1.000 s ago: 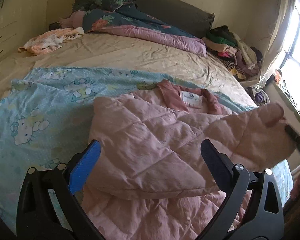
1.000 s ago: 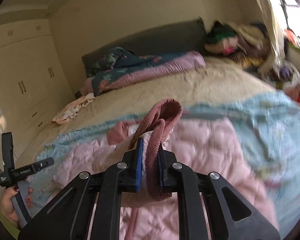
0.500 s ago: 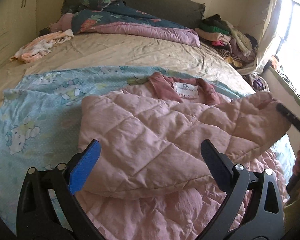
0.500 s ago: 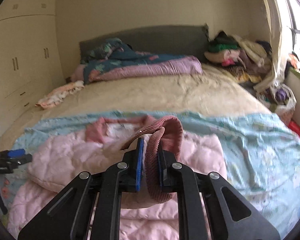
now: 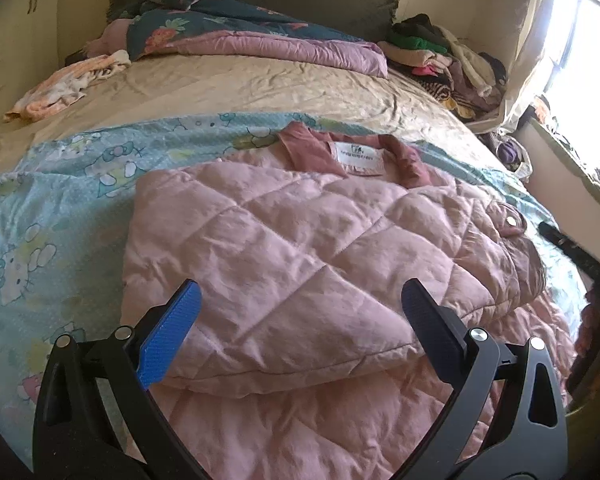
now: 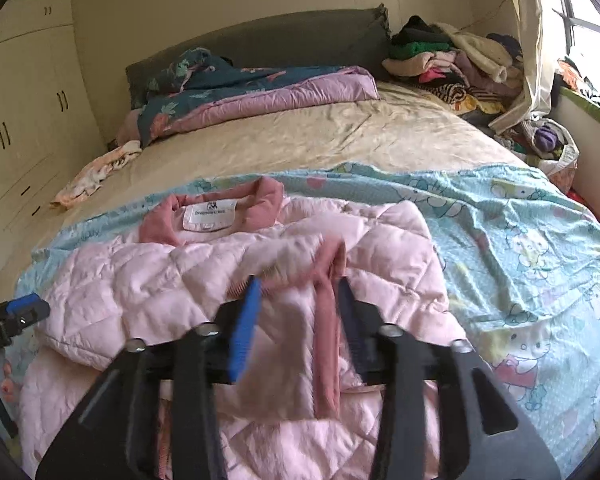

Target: Fold large clothes

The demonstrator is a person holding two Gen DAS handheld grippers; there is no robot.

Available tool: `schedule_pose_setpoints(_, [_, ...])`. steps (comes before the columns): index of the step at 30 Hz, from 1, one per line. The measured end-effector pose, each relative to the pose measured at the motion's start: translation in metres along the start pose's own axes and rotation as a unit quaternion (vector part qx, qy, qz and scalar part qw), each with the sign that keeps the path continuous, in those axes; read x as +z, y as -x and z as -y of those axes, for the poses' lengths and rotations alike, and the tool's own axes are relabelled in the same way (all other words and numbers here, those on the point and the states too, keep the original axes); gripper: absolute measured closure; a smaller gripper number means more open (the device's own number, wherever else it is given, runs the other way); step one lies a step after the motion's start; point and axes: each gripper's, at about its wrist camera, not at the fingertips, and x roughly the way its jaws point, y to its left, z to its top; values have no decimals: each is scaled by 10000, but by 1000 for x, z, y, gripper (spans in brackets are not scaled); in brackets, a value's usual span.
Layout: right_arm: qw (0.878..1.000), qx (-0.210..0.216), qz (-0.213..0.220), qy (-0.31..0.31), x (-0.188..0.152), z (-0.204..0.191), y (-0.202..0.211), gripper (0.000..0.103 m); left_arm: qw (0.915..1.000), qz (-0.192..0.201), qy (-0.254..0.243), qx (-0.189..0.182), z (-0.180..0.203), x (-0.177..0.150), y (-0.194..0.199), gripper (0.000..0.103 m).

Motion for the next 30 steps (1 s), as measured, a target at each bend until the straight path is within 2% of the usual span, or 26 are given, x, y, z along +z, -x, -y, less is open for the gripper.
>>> schedule_pose_setpoints(2, [9999,70,5,91,3,-7,3,42,9998,-155,55,55,-3,-5,-9,9])
schedule_pose_setpoints(7, [9986,325,6,422,13,-32,11,27,9993,-350,-26,139,-4,-12,-23,9])
schedule_pose_setpoints(10, [9967,518,-44,616,20,-51,11,21,9990,-427,112,20,-9,-18,-29,9])
schedule_pose_setpoints(14, [9931,670,-259,923,26,-75,4,21,9988,-458,155,-32,-13,-23,-33,9])
schedule_pose_setpoints(17, [9907,728,-586,991,27,-86,-13,21,9989,-467,109,3,-11,-24,-34,9])
schedule_pose_setpoints(22, [9868,429,-1270,906,15,-89,-53,21,9987,-488,123,-36,-11,-23,-36,9])
schedule_pose_setpoints(25, [9800,282,-1734,940,-3,-84,-78,20,9986,-509,105,-32,-11,-23,-35,9])
schedule_pose_setpoints(30, [9819,327,-1700,767,-23,-75,-93,18,9986,-522,52,13,-6,-22,-32,9])
